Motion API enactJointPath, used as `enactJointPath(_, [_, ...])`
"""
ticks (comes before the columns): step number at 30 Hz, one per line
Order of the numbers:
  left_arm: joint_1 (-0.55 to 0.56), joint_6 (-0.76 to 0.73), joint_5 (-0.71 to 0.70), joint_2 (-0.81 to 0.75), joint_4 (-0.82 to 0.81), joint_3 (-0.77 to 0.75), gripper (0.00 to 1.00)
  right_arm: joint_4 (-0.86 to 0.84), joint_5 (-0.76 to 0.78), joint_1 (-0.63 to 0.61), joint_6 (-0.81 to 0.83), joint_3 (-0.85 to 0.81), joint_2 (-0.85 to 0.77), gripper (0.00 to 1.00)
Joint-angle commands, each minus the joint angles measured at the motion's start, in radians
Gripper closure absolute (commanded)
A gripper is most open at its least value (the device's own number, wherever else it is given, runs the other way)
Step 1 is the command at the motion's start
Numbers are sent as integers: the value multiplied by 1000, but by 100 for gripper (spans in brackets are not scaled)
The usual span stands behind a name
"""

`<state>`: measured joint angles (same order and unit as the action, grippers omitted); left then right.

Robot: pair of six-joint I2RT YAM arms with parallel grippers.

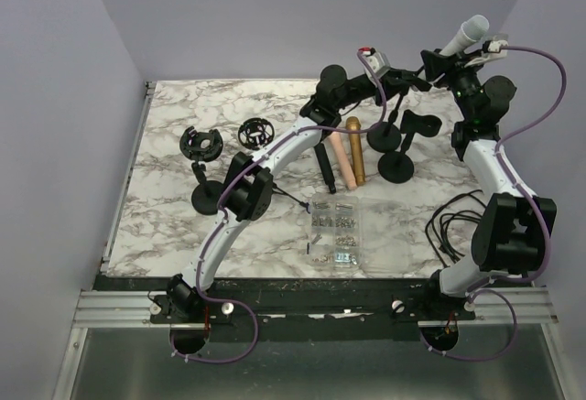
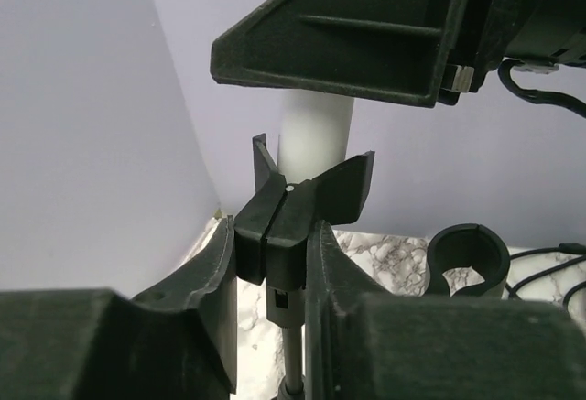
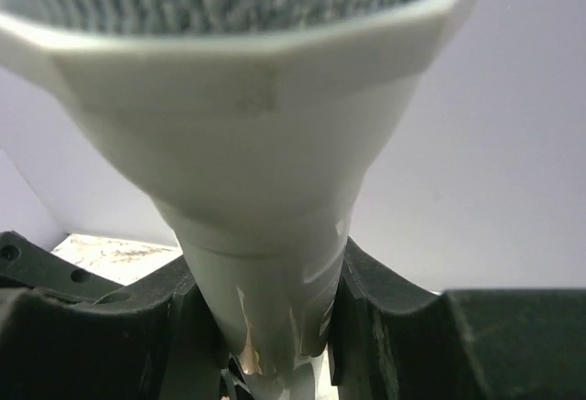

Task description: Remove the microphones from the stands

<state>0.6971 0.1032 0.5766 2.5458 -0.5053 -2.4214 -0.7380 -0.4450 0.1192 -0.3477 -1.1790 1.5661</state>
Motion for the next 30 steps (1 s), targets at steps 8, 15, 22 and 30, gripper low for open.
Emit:
enactJointPath(8, [-6, -3, -40, -47, 39, 46, 100, 246, 213, -6, 138, -199, -9, 99])
enactJointPath(15, [-7, -12, -85, -45, 71, 32, 100, 429, 429, -5, 273, -319, -29, 100])
enactJointPath(22, [-8, 12, -113, -33, 75, 28, 97, 487, 300, -5, 239, -368, -37, 99])
enactJointPath(30, [-11, 62, -146, -57, 160, -40, 37, 512, 212, -6, 214, -380, -21, 99])
